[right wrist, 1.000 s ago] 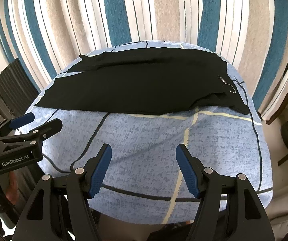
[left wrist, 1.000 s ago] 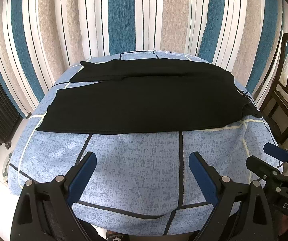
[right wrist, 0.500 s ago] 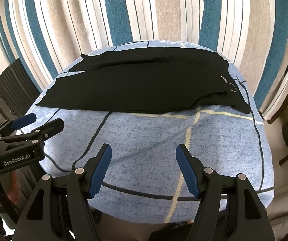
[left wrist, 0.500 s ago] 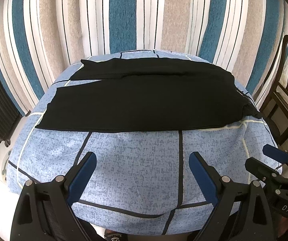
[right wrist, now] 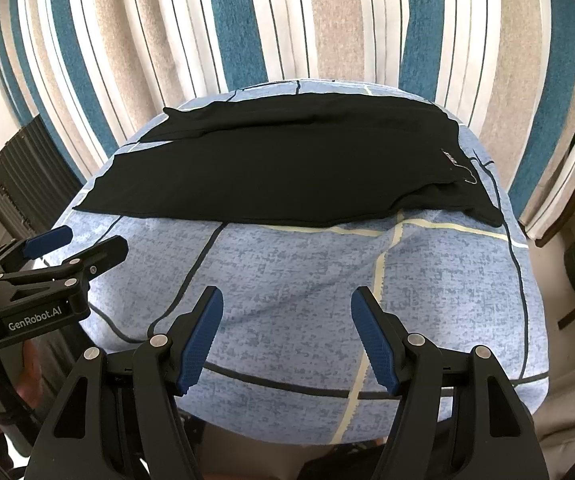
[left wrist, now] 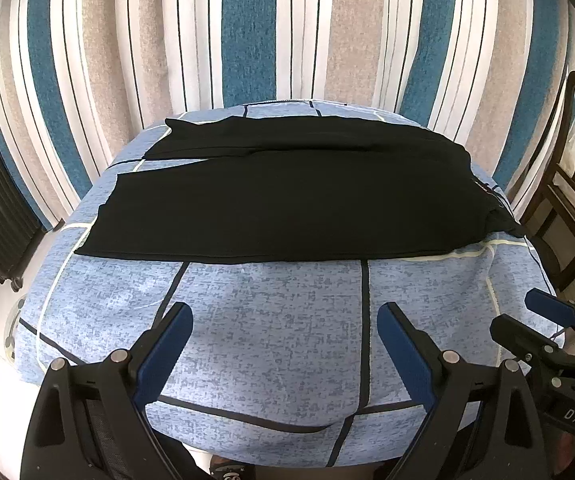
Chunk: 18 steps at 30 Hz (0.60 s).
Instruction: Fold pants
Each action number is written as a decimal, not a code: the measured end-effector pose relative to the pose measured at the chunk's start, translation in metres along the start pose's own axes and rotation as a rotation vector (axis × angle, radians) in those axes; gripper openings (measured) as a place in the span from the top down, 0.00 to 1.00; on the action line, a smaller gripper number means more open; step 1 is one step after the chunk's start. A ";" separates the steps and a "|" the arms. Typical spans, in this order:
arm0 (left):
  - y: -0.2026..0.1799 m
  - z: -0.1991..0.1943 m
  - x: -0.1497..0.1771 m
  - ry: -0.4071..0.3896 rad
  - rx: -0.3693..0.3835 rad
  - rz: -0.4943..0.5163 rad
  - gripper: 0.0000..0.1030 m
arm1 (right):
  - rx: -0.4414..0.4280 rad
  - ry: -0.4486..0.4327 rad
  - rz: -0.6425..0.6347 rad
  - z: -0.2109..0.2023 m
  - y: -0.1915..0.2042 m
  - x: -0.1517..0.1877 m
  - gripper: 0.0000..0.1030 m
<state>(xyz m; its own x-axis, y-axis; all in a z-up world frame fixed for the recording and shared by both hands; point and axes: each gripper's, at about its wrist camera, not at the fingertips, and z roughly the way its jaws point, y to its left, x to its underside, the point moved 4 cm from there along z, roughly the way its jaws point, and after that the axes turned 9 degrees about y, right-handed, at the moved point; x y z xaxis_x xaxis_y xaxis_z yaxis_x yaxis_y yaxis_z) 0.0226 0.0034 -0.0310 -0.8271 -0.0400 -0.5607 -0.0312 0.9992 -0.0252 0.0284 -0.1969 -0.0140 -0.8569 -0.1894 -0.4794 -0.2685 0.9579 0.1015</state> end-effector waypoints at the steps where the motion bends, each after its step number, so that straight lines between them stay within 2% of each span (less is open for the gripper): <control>1: 0.000 0.000 0.000 -0.001 -0.001 0.001 0.08 | -0.001 0.000 0.000 0.000 0.000 0.000 0.35; 7: 0.001 0.000 -0.001 -0.009 0.004 0.004 0.08 | -0.004 0.002 -0.009 0.002 0.001 -0.001 0.35; 18: 0.001 0.005 -0.003 0.023 0.041 -0.021 0.08 | -0.015 0.010 -0.031 0.007 0.004 -0.001 0.35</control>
<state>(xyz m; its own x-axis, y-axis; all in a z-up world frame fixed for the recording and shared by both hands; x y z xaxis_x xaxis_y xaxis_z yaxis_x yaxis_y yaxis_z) 0.0274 0.0042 -0.0335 -0.8394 -0.0599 -0.5402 -0.0258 0.9972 -0.0706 0.0316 -0.1913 -0.0192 -0.8523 -0.2211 -0.4740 -0.3015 0.9482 0.0999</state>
